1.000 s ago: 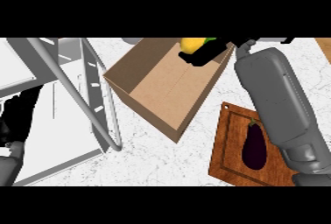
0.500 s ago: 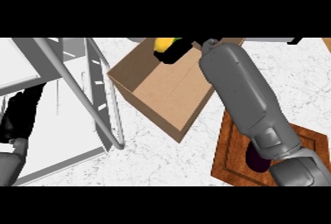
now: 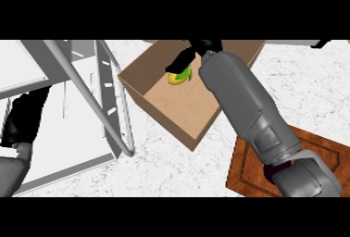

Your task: Pick the lemon from the cutting board and place it in the cardboard box

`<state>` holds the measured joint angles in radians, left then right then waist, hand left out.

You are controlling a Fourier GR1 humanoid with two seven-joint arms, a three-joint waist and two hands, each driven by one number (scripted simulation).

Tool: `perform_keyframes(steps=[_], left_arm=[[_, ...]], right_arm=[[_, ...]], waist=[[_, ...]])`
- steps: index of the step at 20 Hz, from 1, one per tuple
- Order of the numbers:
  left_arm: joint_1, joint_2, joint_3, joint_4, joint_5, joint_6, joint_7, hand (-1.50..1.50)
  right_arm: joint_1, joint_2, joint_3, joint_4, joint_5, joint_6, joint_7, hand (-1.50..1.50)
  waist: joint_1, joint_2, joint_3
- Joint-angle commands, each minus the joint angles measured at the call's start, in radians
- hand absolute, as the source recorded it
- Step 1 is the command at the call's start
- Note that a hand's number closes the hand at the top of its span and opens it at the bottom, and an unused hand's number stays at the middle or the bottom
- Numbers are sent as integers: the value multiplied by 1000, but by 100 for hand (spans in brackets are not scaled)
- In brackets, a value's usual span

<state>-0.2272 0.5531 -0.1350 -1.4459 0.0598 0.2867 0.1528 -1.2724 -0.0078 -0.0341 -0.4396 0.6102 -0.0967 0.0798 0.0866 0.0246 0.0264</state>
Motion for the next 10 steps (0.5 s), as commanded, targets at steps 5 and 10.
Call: perform_keyframes(steps=[5, 10], left_arm=[[34, -4, -13, 93, -46, 8, -33, 0], [49, 20, 10, 91, -19, -7, -32, 0]], right_arm=[[-34, 8, -65, 72, -78, -96, -159, -150], [-10, -7, -161, 58, -150, -178, -284, -150]], waist=[[-3, 11, -27], [-13, 10, -26]])
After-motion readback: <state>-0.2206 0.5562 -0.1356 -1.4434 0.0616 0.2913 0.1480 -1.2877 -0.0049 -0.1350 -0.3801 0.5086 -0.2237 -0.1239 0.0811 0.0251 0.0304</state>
